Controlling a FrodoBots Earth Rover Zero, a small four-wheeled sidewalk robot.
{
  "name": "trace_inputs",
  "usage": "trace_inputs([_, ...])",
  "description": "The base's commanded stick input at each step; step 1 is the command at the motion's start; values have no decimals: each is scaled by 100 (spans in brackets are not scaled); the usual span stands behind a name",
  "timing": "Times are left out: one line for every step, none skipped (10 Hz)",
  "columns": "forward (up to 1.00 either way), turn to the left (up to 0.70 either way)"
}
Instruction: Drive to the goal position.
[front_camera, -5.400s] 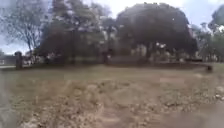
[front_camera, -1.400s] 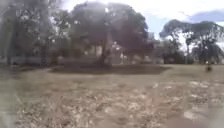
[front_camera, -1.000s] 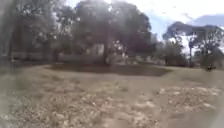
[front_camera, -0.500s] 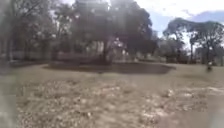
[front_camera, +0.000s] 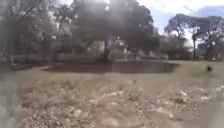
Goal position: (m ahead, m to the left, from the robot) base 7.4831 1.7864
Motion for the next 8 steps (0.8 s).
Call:
trace_inputs([70,0])
trace_inputs([70,0])
trace_inputs([70,0])
trace_inputs([70,0])
trace_inputs([70,0])
trace_inputs([70,0])
trace_inputs([70,0])
trace_inputs([70,0])
